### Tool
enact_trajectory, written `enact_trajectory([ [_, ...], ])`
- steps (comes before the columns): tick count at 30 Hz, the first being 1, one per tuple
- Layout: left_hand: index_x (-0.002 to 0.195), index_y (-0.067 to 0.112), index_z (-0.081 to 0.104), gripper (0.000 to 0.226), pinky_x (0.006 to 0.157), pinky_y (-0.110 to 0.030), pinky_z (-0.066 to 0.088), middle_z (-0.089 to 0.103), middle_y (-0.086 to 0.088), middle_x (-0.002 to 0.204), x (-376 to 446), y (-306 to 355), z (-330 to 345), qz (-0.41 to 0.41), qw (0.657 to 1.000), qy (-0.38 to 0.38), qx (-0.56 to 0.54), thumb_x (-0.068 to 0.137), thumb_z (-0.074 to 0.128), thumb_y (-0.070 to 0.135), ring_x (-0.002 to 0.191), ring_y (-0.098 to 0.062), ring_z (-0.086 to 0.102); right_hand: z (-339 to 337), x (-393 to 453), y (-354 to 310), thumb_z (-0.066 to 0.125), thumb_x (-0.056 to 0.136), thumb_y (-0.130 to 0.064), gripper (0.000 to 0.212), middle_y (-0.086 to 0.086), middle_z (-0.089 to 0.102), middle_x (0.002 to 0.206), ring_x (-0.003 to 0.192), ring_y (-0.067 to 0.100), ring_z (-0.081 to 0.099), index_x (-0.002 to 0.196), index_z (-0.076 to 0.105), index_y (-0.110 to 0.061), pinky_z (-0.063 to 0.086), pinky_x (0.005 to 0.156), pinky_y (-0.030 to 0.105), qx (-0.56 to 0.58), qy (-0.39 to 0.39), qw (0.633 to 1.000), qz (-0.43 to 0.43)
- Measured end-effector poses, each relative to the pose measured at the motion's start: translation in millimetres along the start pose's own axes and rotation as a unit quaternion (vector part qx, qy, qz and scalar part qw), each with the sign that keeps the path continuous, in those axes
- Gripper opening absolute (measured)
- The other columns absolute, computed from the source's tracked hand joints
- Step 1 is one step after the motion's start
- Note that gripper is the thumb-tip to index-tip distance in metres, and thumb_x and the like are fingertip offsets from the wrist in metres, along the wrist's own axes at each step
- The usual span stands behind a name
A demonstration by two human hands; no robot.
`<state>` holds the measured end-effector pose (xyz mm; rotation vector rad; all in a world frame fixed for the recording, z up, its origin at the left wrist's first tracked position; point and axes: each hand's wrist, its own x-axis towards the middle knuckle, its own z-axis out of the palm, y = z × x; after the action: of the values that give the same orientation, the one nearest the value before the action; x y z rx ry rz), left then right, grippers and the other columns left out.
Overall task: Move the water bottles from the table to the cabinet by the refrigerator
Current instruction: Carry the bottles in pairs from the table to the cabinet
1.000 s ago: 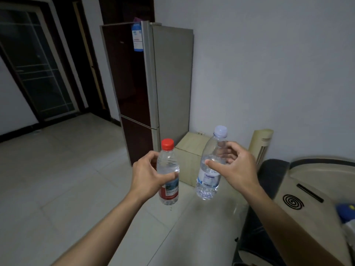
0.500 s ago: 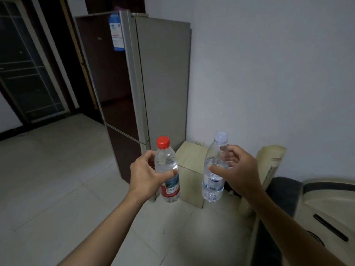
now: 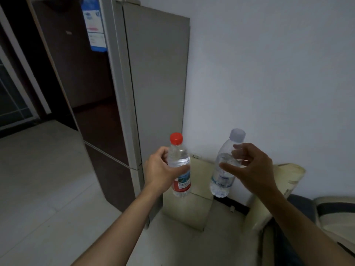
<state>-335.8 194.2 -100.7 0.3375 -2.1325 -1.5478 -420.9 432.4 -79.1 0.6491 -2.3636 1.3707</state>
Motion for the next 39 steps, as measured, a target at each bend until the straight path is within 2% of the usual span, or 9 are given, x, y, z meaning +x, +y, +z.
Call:
enact_trajectory([
  [3,0.1,0.017,0.064,0.043,0.072,-0.023,0.058,0.072,0.006,0.091,38,-12,7,-0.001,1.0,-0.013,0.017,0.065,0.091,0.021,0.081,-0.004,0.07,13,28,14,0.091,0.06,-0.034,0.061,-0.005,0.071,0.093,0.083,0.004,0.07,0.112,0.066,-0.015,0.056,0.069,0.011,-0.005,0.01,1.0,0.013],
  [8,0.096,0.02,0.064,0.043,0.063,-0.011,0.053,0.071,0.009,0.087,103,-30,26,-0.001,0.999,-0.024,0.03,0.063,0.091,0.024,0.077,0.004,0.068,36,79,51,0.092,0.06,-0.032,0.061,-0.005,0.071,0.094,0.085,0.003,0.069,0.113,0.066,-0.016,0.054,0.07,0.009,0.004,0.009,0.999,0.032],
  [11,0.095,0.02,0.064,0.041,0.06,-0.007,0.051,0.072,0.008,0.086,142,-39,45,-0.011,0.999,-0.022,0.028,0.063,0.091,0.02,0.077,0.005,0.068,50,113,79,0.091,0.06,-0.035,0.063,-0.004,0.071,0.095,0.086,0.006,0.07,0.114,0.065,-0.015,0.057,0.071,0.014,0.019,0.012,0.999,0.036],
  [16,0.094,0.018,0.065,0.043,0.061,-0.01,0.052,0.073,0.01,0.084,203,-47,83,-0.021,0.999,-0.02,0.027,0.061,0.092,0.015,0.076,0.001,0.069,68,176,130,0.091,0.062,-0.029,0.065,0.002,0.071,0.102,0.089,0.009,0.069,0.118,0.063,-0.011,0.056,0.07,0.011,0.034,-0.003,0.998,0.046],
  [24,0.097,0.014,0.065,0.044,0.064,-0.014,0.055,0.072,0.004,0.089,291,-64,126,-0.033,0.999,-0.017,0.037,0.062,0.092,0.014,0.078,-0.002,0.07,88,259,182,0.093,0.061,-0.026,0.066,0.001,0.069,0.102,0.088,0.008,0.067,0.117,0.062,-0.011,0.055,0.074,0.016,0.021,-0.02,0.998,0.054],
  [27,0.095,0.017,0.065,0.044,0.063,-0.014,0.055,0.072,0.006,0.088,324,-75,140,-0.038,0.999,-0.018,0.034,0.06,0.092,0.015,0.078,-0.002,0.07,98,287,201,0.093,0.06,-0.026,0.066,0.002,0.07,0.101,0.088,0.011,0.068,0.116,0.063,-0.01,0.059,0.075,0.023,0.015,-0.029,0.997,0.065],
  [30,0.092,0.017,0.065,0.044,0.065,-0.02,0.057,0.073,0.005,0.086,360,-92,153,-0.047,0.998,-0.022,0.032,0.059,0.093,0.016,0.077,-0.005,0.071,111,313,218,0.094,0.059,-0.027,0.066,0.002,0.07,0.1,0.089,0.014,0.069,0.115,0.064,-0.01,0.06,0.078,0.029,-0.003,-0.023,0.997,0.074],
  [35,0.091,0.02,0.065,0.044,0.067,-0.023,0.058,0.073,0.006,0.087,423,-127,168,-0.059,0.998,-0.027,0.016,0.058,0.095,0.016,0.076,-0.002,0.07,142,357,244,0.094,0.058,-0.033,0.062,-0.005,0.07,0.097,0.088,0.011,0.068,0.11,0.064,-0.018,0.058,0.079,0.028,-0.038,-0.016,0.994,0.1],
  [39,0.091,0.022,0.066,0.046,0.066,-0.021,0.058,0.073,0.008,0.087,466,-155,179,-0.072,0.997,-0.021,0.014,0.056,0.095,0.018,0.074,-0.001,0.069,168,385,264,0.093,0.058,-0.036,0.056,-0.01,0.067,0.089,0.084,0.009,0.067,0.103,0.062,-0.025,0.055,0.071,0.02,-0.045,-0.018,0.991,0.124],
])
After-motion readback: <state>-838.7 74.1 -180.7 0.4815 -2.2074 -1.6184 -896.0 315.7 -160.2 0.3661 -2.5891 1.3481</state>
